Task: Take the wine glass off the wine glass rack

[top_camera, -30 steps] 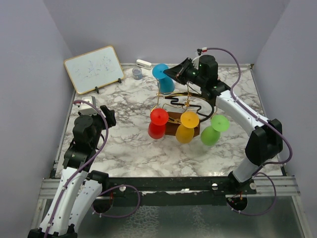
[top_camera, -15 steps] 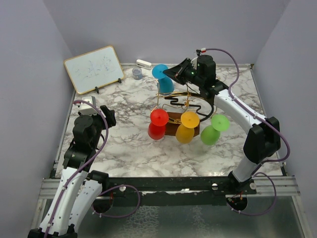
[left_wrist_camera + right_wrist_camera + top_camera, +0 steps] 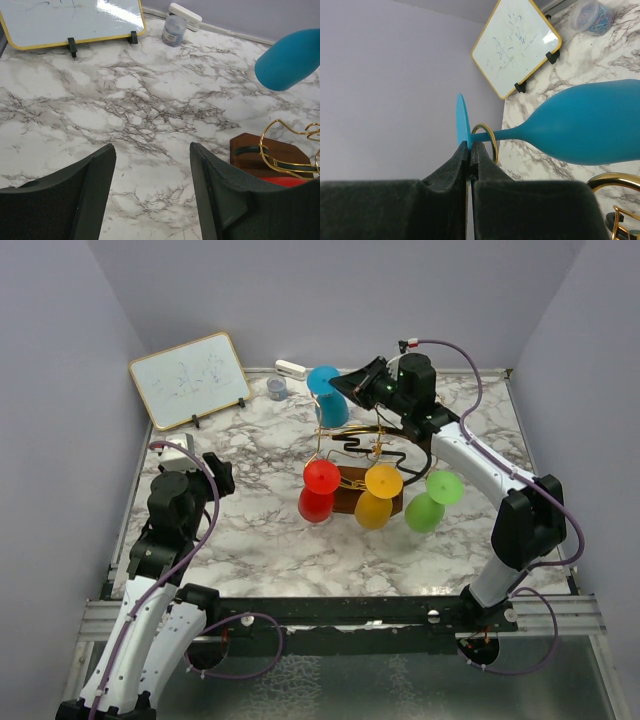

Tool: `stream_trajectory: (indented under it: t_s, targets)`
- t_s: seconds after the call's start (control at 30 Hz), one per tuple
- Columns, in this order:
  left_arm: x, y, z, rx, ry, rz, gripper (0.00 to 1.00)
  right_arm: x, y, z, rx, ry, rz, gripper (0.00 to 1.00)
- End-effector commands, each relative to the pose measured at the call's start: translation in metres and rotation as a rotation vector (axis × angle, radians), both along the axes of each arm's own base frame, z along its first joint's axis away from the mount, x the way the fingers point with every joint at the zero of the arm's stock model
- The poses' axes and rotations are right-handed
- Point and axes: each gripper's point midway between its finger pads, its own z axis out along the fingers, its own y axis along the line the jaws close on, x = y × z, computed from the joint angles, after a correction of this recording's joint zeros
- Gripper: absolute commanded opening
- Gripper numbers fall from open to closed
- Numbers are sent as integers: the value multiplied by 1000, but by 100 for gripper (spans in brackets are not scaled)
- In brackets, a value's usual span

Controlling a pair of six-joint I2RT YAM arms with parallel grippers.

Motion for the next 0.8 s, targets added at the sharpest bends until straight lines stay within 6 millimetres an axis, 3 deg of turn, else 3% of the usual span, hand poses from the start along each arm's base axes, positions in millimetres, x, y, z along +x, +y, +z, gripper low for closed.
stream_trajectory:
  t_s: [0.0, 0.53, 0.77]
  targets:
    - [1, -5, 2, -12, -5, -22, 64, -2, -2, 26, 65, -75, -13, 1]
    - [2, -5, 0, -8, 1, -19, 64, 4, 18, 32, 68, -105, 101, 1]
    - [2, -5, 0, -8, 3, -21, 64, -11, 18, 28, 59, -96, 145, 1]
